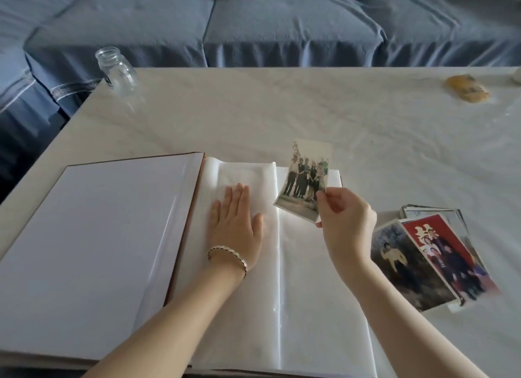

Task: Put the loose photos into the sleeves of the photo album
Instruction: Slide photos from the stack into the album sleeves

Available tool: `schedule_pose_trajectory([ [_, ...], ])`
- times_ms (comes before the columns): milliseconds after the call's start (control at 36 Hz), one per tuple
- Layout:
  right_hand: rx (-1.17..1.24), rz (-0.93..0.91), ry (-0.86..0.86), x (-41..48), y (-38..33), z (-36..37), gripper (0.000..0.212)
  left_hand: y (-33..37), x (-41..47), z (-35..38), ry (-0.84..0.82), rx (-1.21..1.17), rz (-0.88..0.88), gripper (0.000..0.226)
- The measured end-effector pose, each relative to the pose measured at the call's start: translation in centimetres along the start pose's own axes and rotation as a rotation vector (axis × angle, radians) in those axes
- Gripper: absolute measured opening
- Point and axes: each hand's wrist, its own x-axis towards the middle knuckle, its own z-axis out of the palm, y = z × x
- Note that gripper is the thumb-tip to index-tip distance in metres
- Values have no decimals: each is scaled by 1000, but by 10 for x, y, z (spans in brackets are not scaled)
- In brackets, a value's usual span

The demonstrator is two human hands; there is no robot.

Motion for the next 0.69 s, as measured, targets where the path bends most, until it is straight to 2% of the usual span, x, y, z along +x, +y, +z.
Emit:
schedule_pose_trajectory([
  [222,-143,-154,-68,-8,-1,6,8,-1,1,2,30,-49,15,59],
  [333,-128,-24,-251,-8,-1,8,7,-2,1,1,39,-61,10,57],
  [444,-34,113,-305,-3,0,9,6,-2,1,1,39,-42,15,55],
  [556,-6,136,-239,3,1,5,3,-3,0,1,57,-57,18,54],
  [639,-11,73,-97,8,1,-1,7,-3,0,2,29,-44,10,53],
  [694,-34,23,-62,11,0,-5,7,-1,1,4,1,4,-5,57],
])
